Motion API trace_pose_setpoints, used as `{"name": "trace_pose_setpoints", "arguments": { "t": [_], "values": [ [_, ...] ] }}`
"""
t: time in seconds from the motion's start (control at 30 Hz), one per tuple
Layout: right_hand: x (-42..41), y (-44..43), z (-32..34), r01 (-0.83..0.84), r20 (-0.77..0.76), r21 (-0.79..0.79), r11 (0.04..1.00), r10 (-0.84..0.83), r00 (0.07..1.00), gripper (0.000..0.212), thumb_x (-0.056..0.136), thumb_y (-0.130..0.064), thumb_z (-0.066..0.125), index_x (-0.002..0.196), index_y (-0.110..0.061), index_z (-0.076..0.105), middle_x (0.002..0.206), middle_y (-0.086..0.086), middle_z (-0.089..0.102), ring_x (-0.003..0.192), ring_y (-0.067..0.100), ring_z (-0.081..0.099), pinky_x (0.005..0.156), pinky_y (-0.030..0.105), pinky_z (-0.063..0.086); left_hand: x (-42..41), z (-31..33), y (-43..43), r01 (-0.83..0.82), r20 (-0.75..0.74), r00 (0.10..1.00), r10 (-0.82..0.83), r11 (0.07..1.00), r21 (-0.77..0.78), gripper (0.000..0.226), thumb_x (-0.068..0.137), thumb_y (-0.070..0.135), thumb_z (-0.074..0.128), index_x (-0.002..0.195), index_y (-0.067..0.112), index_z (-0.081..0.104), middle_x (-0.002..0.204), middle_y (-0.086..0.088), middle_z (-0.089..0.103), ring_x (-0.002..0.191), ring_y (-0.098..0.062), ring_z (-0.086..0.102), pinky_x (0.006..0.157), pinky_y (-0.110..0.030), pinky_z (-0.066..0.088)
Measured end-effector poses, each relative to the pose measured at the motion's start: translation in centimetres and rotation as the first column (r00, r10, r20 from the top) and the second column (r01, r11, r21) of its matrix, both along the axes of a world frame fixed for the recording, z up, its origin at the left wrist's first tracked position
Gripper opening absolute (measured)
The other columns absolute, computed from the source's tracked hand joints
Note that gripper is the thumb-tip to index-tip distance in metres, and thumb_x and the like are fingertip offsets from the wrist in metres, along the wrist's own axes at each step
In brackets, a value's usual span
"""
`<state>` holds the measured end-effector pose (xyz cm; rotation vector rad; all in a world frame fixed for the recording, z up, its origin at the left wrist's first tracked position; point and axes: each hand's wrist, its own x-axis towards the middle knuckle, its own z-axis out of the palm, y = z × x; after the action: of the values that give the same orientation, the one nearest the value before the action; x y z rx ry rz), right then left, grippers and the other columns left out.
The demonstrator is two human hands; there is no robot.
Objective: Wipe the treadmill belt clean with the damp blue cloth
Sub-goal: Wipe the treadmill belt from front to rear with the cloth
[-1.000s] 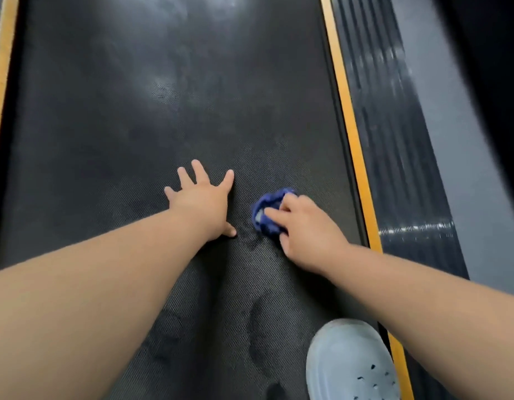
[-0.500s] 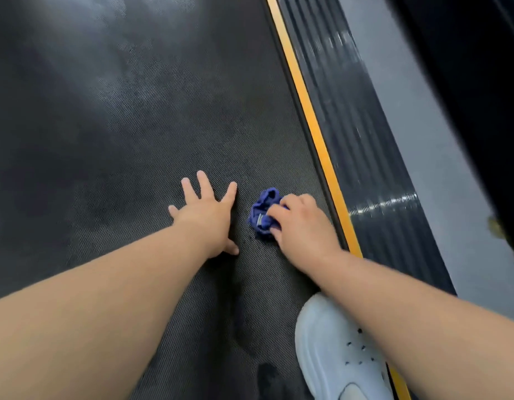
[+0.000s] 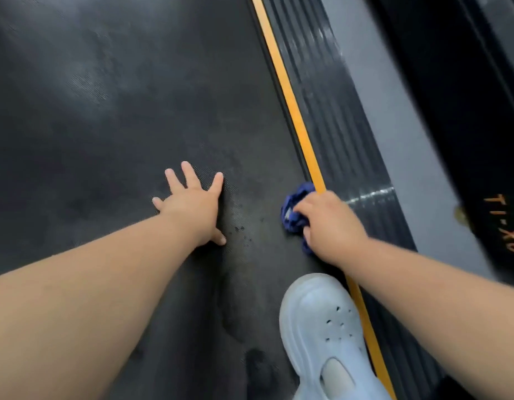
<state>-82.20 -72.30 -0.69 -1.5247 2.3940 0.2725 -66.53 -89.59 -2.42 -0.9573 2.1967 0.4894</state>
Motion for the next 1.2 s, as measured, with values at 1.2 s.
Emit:
{"name": "trace_pose_setpoints", "arguments": {
  "t": [1.2],
  "values": [
    [0.8, -7.1, -0.8, 0.138, 0.033, 0.004, 0.99, -0.138, 0.99, 0.034, 0.092, -0.018, 0.05, 0.126, -0.023, 0.048, 0.122, 0.004, 0.048, 0.107, 0.031, 0.043, 0.086, 0.031, 0.034, 0.2, -0.2, 0.0, -0.009, -0.046, 0.999, 0.009, 1.0, -0.008, 0.129, 0.06, 0.058, 0.08, 0.146, 0.042, -0.014, 0.152, -0.016, -0.03, 0.139, -0.046, -0.019, 0.106, -0.067, 0.02]
  ]
}}
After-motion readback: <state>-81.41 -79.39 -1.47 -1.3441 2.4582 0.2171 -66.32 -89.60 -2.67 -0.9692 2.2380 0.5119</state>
